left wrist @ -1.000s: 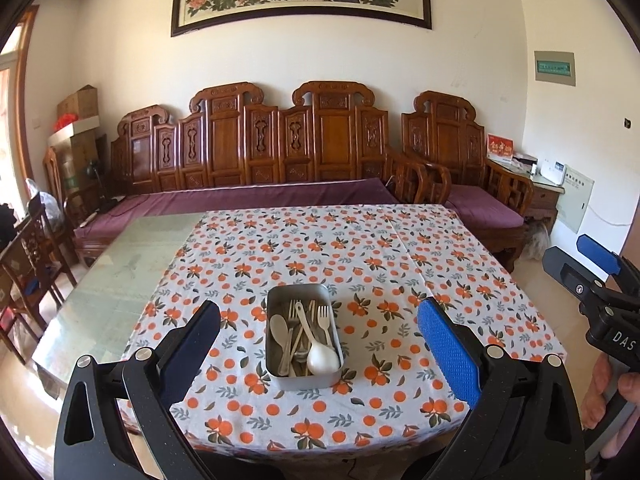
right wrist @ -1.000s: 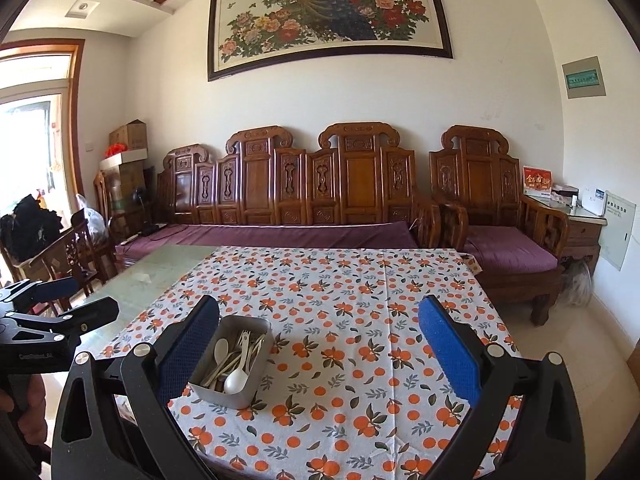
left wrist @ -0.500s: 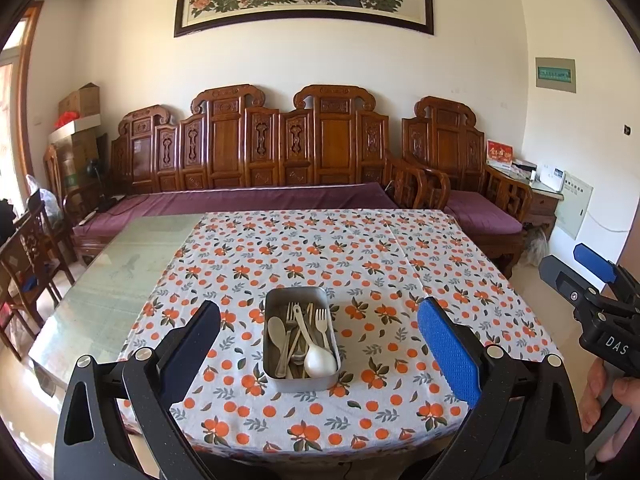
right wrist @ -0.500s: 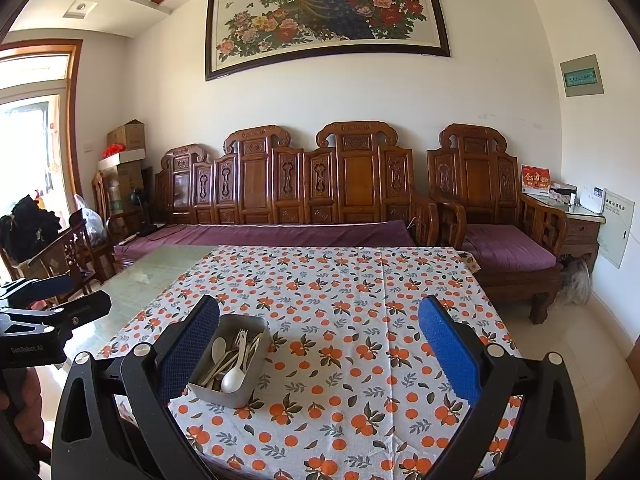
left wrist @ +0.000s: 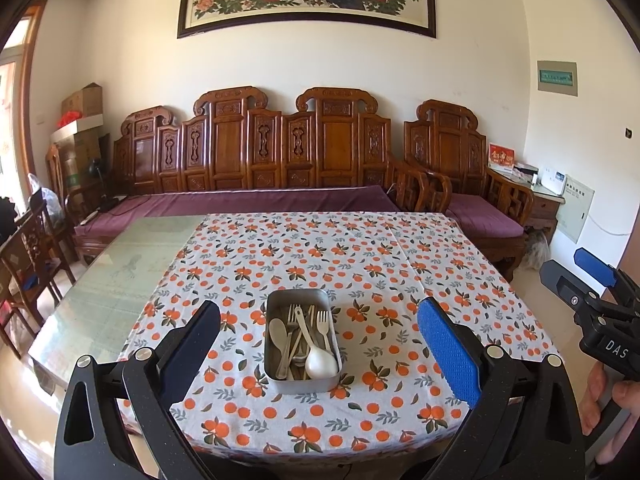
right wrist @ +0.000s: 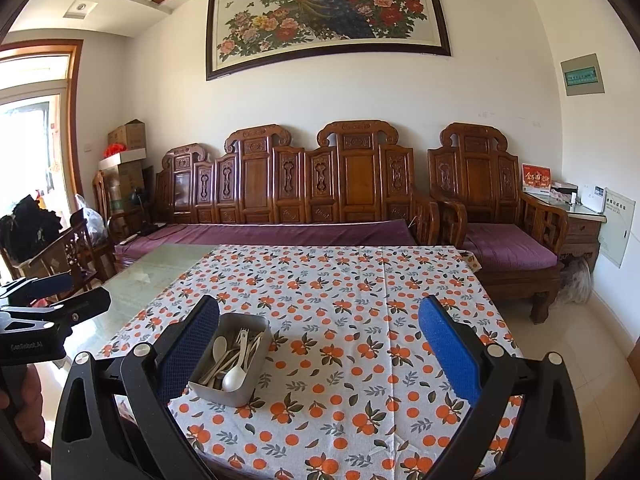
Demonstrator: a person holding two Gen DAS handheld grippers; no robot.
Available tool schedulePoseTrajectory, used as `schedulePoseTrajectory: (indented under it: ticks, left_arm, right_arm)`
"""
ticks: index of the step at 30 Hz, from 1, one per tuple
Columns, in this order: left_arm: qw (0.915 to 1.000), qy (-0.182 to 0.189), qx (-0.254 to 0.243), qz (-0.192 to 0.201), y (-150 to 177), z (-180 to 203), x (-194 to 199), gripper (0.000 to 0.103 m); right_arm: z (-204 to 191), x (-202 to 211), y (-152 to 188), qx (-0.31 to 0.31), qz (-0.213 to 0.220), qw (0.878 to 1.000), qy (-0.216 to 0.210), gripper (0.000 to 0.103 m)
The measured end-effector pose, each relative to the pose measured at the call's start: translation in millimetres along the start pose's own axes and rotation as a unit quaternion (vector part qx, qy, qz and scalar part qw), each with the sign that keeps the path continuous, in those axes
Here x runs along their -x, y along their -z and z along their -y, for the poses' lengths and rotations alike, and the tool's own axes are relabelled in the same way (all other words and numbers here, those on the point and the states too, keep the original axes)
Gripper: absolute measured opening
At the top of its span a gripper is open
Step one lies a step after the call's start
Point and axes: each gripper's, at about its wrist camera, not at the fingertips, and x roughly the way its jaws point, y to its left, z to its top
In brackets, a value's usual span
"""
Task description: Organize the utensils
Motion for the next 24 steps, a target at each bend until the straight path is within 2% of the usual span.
schedulePoseTrajectory:
  ticks: [24]
  left_arm:
    - [1.0, -0.001, 0.003, 0.004, -1.3, 0.0, 2.0, 0.095]
  right_arm:
    - [-1.3, -1.8, 5.4, -0.002, -0.002, 1.0, -0.001, 0.1]
